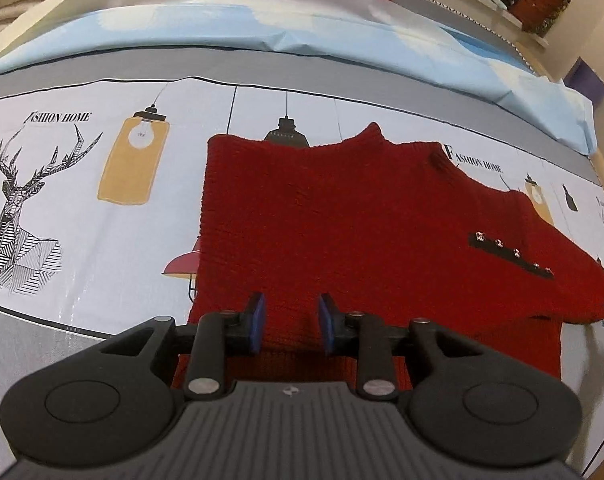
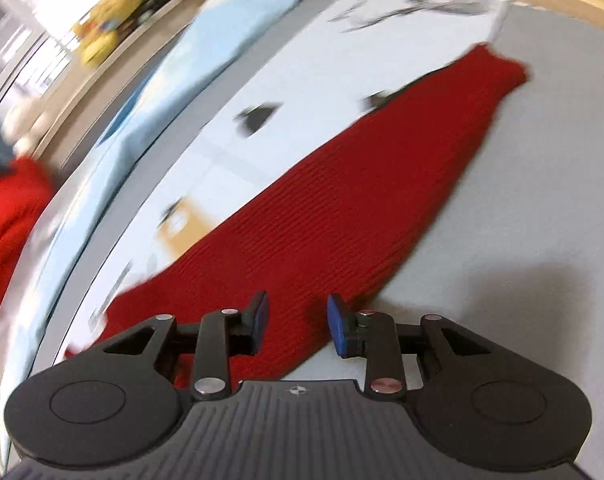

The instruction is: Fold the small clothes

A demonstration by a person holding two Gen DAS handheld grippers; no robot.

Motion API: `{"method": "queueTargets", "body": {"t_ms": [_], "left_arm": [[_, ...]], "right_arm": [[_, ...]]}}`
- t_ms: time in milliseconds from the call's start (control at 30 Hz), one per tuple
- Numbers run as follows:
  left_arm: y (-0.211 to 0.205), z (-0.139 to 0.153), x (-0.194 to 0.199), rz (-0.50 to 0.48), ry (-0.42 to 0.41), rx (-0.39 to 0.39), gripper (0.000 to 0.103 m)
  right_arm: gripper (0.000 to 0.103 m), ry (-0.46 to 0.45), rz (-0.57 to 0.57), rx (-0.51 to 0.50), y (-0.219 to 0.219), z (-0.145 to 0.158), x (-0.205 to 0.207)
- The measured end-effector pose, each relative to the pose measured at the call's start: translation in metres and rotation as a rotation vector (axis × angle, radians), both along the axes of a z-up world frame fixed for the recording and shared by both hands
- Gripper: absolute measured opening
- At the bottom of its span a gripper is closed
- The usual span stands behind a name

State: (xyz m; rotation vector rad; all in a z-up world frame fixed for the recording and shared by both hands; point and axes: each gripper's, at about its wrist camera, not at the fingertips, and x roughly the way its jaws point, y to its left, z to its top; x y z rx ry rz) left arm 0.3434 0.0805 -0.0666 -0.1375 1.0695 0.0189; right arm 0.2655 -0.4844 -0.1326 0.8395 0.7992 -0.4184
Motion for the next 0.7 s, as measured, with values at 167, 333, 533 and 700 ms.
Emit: {"method": "queueTargets", "body": {"t_ms": [167,333,533,700], "left_arm": [[0.001,0.003,-0.002,-0.013,-0.005,0.014,0.034],[0.002,0.000,-0.001,-0.008,0.005,0.024,0.035],[-0.004,-0.003,-0.001,-0.026,0.012,0.038,0.036],[-0.003,-0.004,-0.001,-0.025,0.013,0.049,0.038]], "right_arm": [[0.037,0.019,-0.083,-0.049,-0.051,-0.013,-0.014],[0.038,0.006,-0.133,-0.022,-0.073,-0.032,-0.018],[0.039,-0.052,-0.188,-0.008,-0.091,-0.040,-0.018],[0.039,-0.058,-0.246,0.005,-0.101,-0.051,-0.018]]}}
